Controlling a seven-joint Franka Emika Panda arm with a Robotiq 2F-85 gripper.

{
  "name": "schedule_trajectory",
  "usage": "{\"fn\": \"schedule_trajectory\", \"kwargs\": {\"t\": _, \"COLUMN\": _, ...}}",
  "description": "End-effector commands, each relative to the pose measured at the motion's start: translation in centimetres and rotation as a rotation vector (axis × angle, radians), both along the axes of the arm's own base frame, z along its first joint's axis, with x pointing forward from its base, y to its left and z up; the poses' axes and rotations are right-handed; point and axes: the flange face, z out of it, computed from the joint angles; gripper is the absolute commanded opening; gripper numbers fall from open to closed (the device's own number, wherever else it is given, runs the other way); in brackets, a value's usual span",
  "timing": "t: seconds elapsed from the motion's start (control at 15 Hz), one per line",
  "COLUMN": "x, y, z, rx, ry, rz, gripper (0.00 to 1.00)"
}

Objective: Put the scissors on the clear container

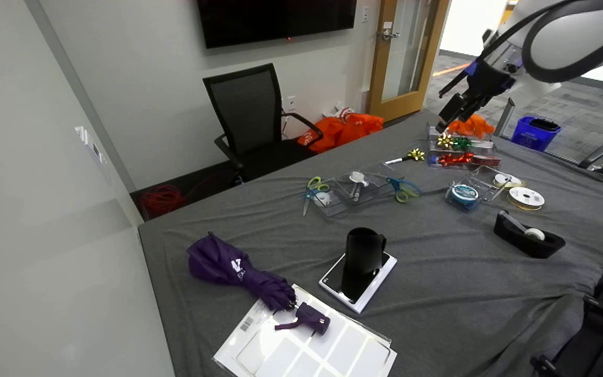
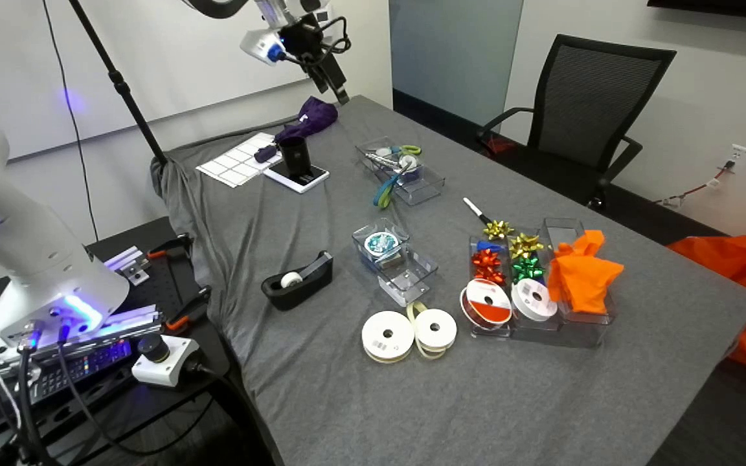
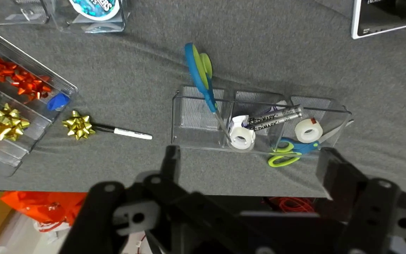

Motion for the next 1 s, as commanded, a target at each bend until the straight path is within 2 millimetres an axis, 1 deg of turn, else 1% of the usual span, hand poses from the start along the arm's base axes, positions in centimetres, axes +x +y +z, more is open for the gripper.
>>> {"fn": "schedule_trajectory", "kwargs": {"t": 0.0, "x": 3.9, "y": -2.0, "z": -2.9, "rx": 0.046, "ry": 0.031, "rz": 0.059, "gripper": 1.0}}
{"fn": "schedule_trajectory", "kwargs": {"t": 0.2, "x": 6.1, "y": -2.6, "z": -5.6, "rx": 0.124, "ry": 0.068, "rz": 0.142, "gripper": 1.0}}
{"fn": "schedule_trajectory", "kwargs": {"t": 0.47, "x": 8.6, "y": -3.4, "z": -8.9, "rx": 0.18, "ry": 0.079, "rz": 0.217, "gripper": 1.0}}
{"fn": "schedule_trajectory", "kwargs": {"t": 0.73, "x": 10.5, "y": -5.1, "z": -11.9, "rx": 0.154, "ry": 0.094, "rz": 0.188, "gripper": 1.0}}
{"fn": "schedule_trajectory", "kwargs": {"t": 0.93, "x": 11.7, "y": -6.1, "z": -13.5, "rx": 0.143, "ry": 0.108, "rz": 0.175, "gripper": 1.0}}
